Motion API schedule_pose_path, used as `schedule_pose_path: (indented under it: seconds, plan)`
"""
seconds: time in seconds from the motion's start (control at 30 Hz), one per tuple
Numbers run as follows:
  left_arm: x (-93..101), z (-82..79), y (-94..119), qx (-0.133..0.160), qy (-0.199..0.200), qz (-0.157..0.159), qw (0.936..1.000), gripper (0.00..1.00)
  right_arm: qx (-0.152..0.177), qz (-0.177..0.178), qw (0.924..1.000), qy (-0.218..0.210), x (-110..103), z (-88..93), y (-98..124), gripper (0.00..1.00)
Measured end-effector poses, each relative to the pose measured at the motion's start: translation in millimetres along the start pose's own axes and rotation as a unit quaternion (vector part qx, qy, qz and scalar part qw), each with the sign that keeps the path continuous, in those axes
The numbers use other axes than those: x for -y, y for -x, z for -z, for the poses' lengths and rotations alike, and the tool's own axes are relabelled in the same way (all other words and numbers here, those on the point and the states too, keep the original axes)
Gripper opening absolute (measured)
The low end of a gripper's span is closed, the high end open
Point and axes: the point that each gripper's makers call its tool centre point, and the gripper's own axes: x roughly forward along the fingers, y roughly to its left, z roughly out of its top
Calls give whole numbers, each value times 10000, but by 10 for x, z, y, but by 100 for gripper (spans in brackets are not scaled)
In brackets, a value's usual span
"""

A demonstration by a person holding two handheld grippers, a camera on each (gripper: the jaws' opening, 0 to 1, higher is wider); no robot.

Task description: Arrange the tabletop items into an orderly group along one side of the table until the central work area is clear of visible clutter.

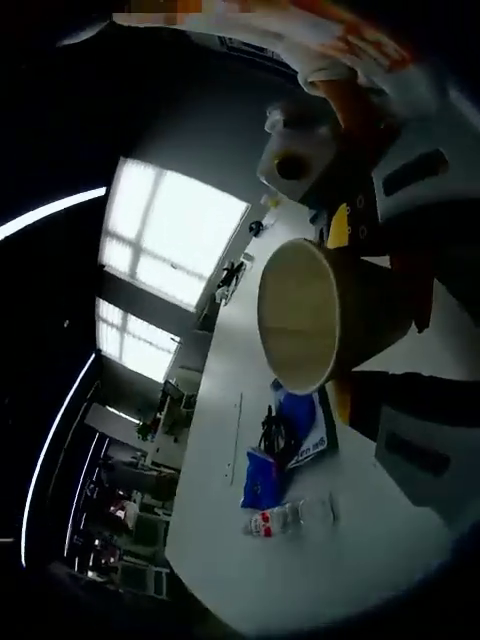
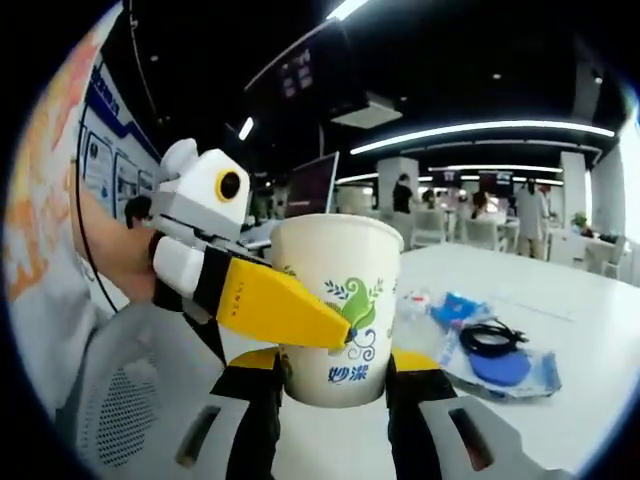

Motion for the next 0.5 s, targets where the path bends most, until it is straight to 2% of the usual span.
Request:
schedule_pose_path:
  seconds: [0.27,0.5]
  plan:
    - [13,22,-17,-179,-500,-194,9984,41,-55,36,9999,100,19,28,-7,39]
    - [-20,53,22,-201,-602,-445,9970,38,-160,23,9996,252,-6,73,-30,39]
